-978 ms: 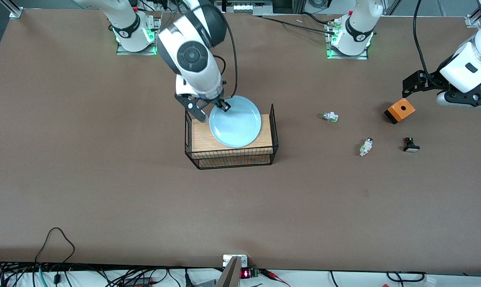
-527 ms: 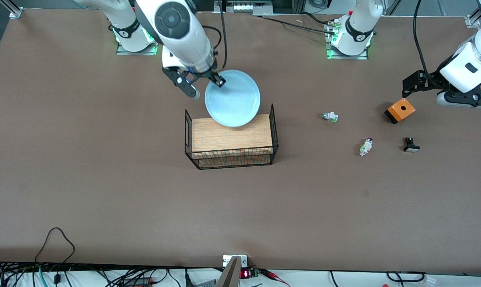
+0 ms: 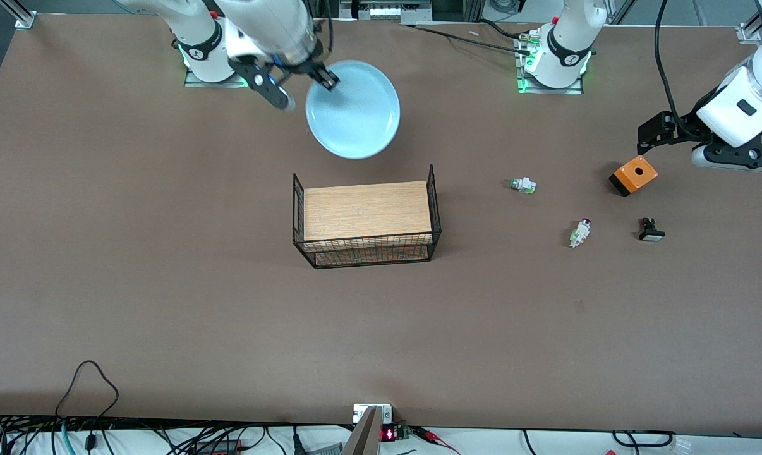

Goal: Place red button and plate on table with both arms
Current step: 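Lift the plate off the basket with the right gripper, then carry the plate away from the basket with the right gripper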

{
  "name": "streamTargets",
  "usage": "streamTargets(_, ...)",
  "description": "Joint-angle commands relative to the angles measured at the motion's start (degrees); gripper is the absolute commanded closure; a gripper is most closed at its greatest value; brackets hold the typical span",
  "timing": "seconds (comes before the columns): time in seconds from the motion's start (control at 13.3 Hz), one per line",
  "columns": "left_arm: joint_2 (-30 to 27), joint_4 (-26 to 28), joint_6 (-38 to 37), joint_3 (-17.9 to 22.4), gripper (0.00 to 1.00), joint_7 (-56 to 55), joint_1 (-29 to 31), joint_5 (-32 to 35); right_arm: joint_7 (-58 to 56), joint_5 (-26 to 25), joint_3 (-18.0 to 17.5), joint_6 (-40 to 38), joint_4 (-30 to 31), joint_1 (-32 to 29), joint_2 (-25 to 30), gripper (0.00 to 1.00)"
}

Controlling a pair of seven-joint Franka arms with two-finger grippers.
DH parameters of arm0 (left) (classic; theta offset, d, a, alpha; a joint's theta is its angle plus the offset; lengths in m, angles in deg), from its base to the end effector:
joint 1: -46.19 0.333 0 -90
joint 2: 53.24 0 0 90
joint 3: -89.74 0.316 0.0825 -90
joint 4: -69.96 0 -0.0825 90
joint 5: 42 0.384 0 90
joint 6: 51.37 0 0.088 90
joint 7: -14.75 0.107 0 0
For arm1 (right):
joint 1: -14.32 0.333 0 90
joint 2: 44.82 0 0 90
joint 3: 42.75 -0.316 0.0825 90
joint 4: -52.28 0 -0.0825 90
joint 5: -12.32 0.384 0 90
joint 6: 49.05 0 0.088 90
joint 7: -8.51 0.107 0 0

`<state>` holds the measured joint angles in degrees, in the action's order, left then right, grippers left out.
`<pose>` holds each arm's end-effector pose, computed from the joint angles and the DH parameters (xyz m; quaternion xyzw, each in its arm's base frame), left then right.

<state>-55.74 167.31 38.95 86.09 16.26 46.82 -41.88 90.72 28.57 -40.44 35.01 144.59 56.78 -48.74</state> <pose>0.5368 -0.0288 0.5884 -0.9984 0.0395 0.0395 0.0030 0.4056 0.3854 0.5643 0.9188 -0.3537 -0.1732 0.0244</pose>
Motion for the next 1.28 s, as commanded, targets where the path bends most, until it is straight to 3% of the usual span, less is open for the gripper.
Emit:
streamTargets(0.0, -0.4, -0.05, -1.03, 0.13, 0.0, 0.95, -0.02, 1.11, -7.28, -3.49, -0.2, -6.07, 0.59, -3.41, 3.82, 1.0)
streamTargets(0.45, 1.44, -0.31, -0.5, 0.13, 0.0, 0.78, 0.07, 0.67, -48.55, -15.79, 0.15, -7.95, 1.03, -18.87, 2.43, 1.0)
streamTargets(0.9, 4.34, -2.24, -0.41, 0.4, 0.0, 0.86, 0.25, 0.49, -79.45, -17.3, 0.15, 7.49, 5.94, -35.58, -4.95, 1.0)
streamTargets(1.2, 4.61, -2.25, 0.56, 0.39, 0.0, 0.95, 0.25, 0.58, -91.06, -17.13, 0.15, 21.56, 9.2, -40.42, -11.19, 1.0)
